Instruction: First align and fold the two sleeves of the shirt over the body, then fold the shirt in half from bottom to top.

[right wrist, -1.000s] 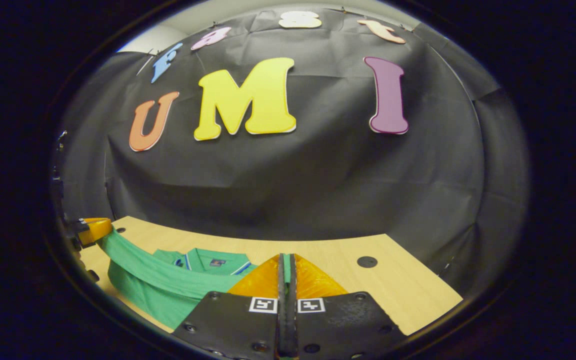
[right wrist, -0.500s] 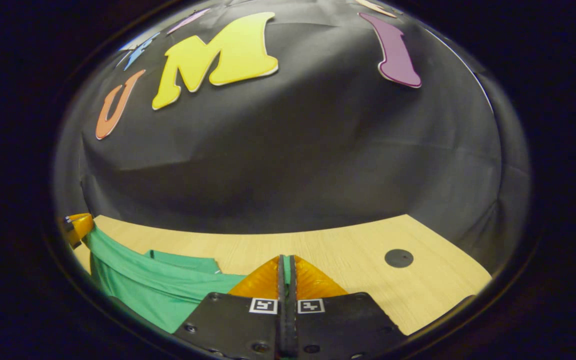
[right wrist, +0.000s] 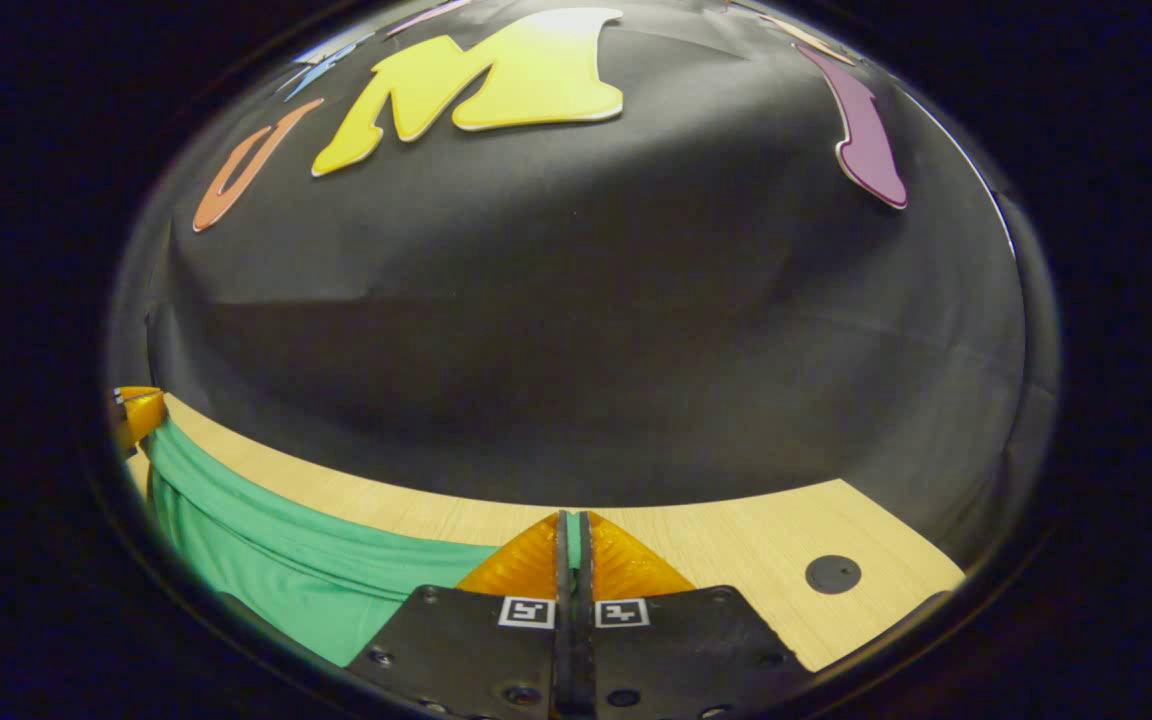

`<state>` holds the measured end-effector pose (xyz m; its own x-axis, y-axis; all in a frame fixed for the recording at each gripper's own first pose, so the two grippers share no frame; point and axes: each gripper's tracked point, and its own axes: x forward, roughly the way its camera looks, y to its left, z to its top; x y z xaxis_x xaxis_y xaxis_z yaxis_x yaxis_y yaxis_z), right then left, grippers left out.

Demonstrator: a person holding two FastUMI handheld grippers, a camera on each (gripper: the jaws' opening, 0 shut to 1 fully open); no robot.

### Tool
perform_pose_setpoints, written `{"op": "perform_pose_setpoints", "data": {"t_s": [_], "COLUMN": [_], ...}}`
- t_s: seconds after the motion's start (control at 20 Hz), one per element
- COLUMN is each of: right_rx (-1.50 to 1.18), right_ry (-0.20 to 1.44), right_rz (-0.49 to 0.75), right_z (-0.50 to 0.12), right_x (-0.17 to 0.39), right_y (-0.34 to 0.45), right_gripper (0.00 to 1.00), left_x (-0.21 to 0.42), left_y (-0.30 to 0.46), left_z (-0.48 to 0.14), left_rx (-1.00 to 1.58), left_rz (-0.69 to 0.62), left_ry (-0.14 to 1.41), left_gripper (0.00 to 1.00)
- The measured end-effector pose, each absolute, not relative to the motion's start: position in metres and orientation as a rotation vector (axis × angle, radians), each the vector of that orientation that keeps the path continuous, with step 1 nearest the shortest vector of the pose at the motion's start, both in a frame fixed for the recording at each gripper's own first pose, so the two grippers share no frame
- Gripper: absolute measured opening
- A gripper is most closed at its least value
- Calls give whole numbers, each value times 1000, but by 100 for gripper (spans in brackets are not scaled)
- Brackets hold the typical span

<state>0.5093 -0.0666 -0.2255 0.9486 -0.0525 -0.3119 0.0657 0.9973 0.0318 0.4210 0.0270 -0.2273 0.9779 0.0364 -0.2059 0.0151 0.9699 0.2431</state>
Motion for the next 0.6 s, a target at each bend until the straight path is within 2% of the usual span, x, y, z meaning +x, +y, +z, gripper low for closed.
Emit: {"op": "perform_pose_setpoints", "data": {"t_s": [0.3, 0.35, 0.45, 0.55, 0.6], "right_rx": [56, 54, 66, 94, 105], "right_ry": [326, 326, 317, 309, 307], "right_rz": [-61, -64, -53, -38, -36], "right_z": [-228, -229, -227, -226, -225], "right_x": [509, 510, 508, 508, 508], "right_y": [-67, -67, -66, -66, -67], "right_gripper": [0, 4, 5, 39, 54], "left_x": [419, 418, 417, 418, 418], "left_y": [30, 32, 35, 31, 28], "left_z": [-226, -226, -226, -228, -229], "left_rx": [199, 193, 184, 168, 159], "left_rz": [13, 16, 20, -6, -31], "left_ry": [197, 195, 194, 194, 198], "left_gripper": [6, 7, 17, 38, 59]}}
